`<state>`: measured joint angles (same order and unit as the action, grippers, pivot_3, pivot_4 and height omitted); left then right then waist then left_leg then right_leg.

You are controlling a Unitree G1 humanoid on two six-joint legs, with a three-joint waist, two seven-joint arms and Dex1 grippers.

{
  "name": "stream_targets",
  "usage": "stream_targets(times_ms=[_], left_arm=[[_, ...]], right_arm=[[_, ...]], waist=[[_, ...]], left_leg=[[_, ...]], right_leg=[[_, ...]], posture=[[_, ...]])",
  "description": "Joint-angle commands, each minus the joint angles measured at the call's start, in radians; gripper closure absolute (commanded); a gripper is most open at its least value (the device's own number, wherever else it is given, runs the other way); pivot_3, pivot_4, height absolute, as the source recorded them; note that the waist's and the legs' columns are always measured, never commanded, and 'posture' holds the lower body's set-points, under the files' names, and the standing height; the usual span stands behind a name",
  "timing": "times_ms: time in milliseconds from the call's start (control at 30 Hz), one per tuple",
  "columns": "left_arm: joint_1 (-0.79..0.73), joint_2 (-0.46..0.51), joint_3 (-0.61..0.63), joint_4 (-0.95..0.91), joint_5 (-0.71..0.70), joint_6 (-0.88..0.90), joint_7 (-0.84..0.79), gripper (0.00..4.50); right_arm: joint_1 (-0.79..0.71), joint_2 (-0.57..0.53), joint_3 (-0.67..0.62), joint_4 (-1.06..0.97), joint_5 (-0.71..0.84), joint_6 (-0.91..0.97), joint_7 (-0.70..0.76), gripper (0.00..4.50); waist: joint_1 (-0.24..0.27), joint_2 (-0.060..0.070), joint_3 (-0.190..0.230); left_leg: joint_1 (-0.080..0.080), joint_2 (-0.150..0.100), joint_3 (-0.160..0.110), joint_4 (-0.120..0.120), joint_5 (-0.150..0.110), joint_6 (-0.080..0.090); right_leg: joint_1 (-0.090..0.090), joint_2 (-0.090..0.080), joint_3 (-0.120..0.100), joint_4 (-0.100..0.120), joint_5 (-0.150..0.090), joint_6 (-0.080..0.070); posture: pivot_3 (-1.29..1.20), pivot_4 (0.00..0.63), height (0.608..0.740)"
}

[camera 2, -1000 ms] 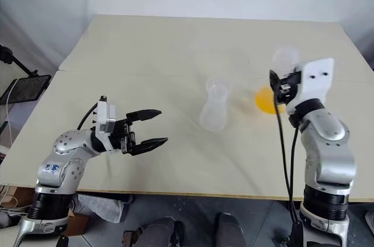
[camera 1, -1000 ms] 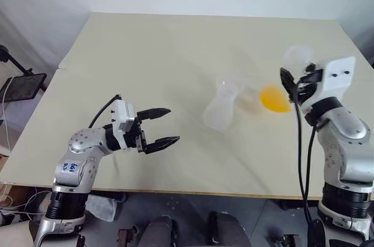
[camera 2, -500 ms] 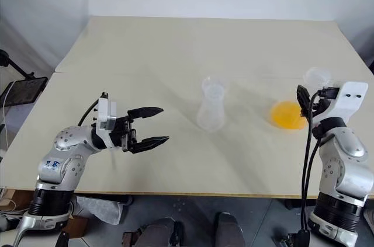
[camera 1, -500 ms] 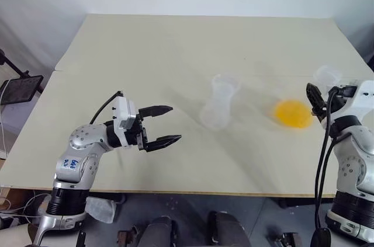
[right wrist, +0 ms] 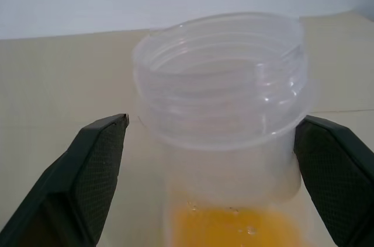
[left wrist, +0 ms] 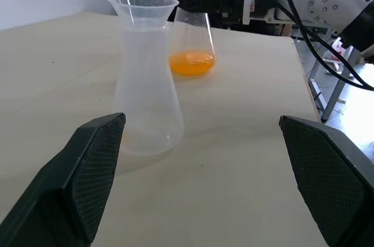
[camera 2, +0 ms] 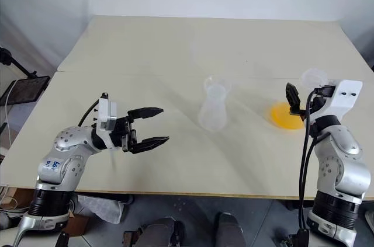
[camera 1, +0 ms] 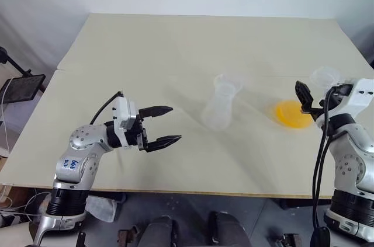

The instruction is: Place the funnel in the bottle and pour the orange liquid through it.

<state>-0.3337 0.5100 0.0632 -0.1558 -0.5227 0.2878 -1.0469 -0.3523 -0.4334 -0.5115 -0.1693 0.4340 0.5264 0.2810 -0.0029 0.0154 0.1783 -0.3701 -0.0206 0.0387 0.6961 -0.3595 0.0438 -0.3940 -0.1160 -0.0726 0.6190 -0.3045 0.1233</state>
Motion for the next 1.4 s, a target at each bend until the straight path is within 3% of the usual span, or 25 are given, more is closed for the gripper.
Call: stream_targets(times_ms=[33,167,267,367,433,767,967,1200,1400], left_arm=[[0.002,0.006,0.005,-0.040,-0.023,-0.002,0.000,0.00],[0.000,0.006,0.006,-0.038,-0.022,-0.004,0.000,0.00],[0.000,0.006,0.006,-0.038,-0.021,-0.004,0.001,0.00],[-0.002,0.007,0.006,-0.035,-0.021,-0.004,0.000,0.00],[-0.004,0.007,0.006,-0.032,-0.021,-0.005,0.000,0.00],[-0.002,0.006,0.007,-0.036,-0.022,-0.005,0.003,0.00],[0.004,0.010,0.011,-0.038,-0.022,-0.007,0.006,0.00],[0.005,0.007,0.012,-0.037,-0.022,-0.009,0.010,0.00],[0.007,0.002,0.014,-0.038,-0.021,-0.013,0.019,0.00]], right_arm=[[-0.029,-0.014,-0.016,-0.018,0.024,-0.013,-0.022,0.02],[-0.032,-0.012,-0.023,-0.011,0.035,-0.015,-0.034,0.02],[-0.028,-0.015,-0.024,-0.009,0.038,-0.019,-0.040,0.67],[-0.026,-0.017,-0.022,-0.010,0.040,-0.019,-0.042,1.67],[-0.026,-0.020,-0.021,-0.011,0.041,-0.018,-0.043,2.02],[-0.040,-0.072,0.022,-0.083,0.036,-0.027,-0.010,2.05],[-0.114,-0.187,0.252,-0.171,-0.193,-0.084,-0.018,2.05],[-0.185,-0.242,0.411,-0.191,-0.369,-0.097,-0.003,2.05],[-0.188,-0.306,0.519,-0.175,-0.573,-0.217,-0.008,2.05]], waist=[[0.000,0.000,0.000],[0.001,0.000,0.000],[0.000,0.000,0.000],[0.000,0.000,0.000],[-0.001,0.000,0.000],[0.000,0.001,0.001],[-0.003,0.003,0.002],[0.005,0.002,0.002],[0.002,0.002,0.002]], left_leg=[[0.000,0.000,0.000,0.000,0.000,0.000],[0.000,0.000,0.000,0.000,0.000,0.000],[0.000,0.000,0.000,0.000,0.000,0.000],[0.000,0.000,0.000,0.000,0.000,0.000],[0.000,0.000,0.000,0.000,0.000,0.000],[0.000,0.000,0.000,0.000,0.000,0.000],[-0.001,0.000,0.000,-0.001,0.000,0.000],[-0.002,-0.001,-0.001,-0.001,0.000,0.000],[-0.003,-0.002,-0.001,-0.002,0.000,0.000]], right_leg=[[0.000,0.000,0.000,0.000,0.000,0.000],[0.000,0.000,0.000,0.000,0.000,0.000],[0.000,0.000,0.000,0.000,0.000,0.000],[0.000,0.000,0.000,0.000,0.000,0.000],[0.000,0.000,0.000,0.000,0.000,0.000],[0.000,0.000,0.000,-0.001,0.000,0.000],[-0.001,0.000,0.000,-0.001,0.000,0.000],[-0.001,0.000,-0.001,-0.002,0.000,0.000],[-0.001,0.001,-0.003,-0.005,0.000,0.000]], posture=[[0.00,0.150,0.740],[0.00,0.150,0.740],[0.00,0.150,0.740],[0.00,0.150,0.740],[0.00,0.150,0.740],[0.00,0.150,0.740],[0.00,0.150,0.740],[0.00,0.150,0.740],[0.00,0.150,0.740]])
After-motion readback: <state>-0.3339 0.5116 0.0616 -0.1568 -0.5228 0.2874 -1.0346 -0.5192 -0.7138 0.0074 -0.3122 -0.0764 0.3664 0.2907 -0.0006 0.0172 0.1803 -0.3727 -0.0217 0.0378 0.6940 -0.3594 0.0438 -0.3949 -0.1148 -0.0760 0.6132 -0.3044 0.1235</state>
